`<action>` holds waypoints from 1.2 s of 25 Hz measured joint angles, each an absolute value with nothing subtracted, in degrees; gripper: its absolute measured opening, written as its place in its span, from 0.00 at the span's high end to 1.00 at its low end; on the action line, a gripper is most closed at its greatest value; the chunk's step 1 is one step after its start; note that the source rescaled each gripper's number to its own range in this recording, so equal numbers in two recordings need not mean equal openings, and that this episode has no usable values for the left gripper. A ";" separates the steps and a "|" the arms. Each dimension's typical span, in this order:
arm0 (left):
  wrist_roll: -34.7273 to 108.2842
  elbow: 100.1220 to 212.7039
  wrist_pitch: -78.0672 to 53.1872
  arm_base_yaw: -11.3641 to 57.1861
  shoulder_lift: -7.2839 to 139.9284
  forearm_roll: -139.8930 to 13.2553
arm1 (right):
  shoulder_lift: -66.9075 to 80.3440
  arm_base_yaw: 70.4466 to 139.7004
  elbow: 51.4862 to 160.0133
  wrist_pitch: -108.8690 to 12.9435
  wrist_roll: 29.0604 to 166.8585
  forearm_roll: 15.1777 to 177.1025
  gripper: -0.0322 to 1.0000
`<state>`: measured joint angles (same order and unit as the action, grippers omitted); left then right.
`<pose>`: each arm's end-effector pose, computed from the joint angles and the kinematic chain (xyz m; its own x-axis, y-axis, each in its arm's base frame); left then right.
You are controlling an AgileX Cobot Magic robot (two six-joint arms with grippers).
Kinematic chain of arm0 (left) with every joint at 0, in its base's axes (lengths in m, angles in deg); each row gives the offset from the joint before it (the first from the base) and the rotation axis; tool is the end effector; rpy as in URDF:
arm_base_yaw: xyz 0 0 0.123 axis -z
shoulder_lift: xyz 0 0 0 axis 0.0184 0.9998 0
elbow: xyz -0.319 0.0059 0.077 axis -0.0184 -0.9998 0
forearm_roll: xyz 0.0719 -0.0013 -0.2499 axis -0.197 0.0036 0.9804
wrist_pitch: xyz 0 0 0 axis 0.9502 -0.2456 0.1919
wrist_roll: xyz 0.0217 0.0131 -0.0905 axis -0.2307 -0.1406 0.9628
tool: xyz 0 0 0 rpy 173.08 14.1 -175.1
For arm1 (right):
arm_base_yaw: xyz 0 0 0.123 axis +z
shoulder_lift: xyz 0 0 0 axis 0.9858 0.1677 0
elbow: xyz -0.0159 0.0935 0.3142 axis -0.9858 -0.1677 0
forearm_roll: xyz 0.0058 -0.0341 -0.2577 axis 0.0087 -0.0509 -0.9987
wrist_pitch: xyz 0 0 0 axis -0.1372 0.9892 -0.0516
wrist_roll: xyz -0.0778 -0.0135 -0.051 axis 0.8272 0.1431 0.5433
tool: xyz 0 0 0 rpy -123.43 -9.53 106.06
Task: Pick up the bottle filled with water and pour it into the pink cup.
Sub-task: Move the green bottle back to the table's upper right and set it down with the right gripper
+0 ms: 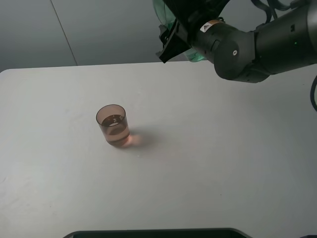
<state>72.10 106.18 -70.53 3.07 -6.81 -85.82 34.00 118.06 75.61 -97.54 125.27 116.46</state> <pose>-0.0403 0.0159 0.2826 -0.4600 0.0851 -0.8838 -0.0273 0.9936 0.1099 0.3202 0.2112 0.2534 0.0567 -0.5202 -0.8522 -0.3577 0.7863 -0.5037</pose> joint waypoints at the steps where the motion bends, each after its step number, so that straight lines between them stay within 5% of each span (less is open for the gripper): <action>1: 72.10 106.18 -70.53 3.07 -6.81 -85.82 | 33.77 116.61 75.50 -97.54 121.70 115.09 0.97; 10: 72.10 106.18 -70.53 3.07 -6.81 -85.82 | 34.44 98.07 75.29 -97.27 74.08 85.03 0.97; 30: 71.84 106.18 -70.53 3.07 -6.75 -85.70 | 59.60 95.25 88.16 -103.48 65.09 69.82 0.97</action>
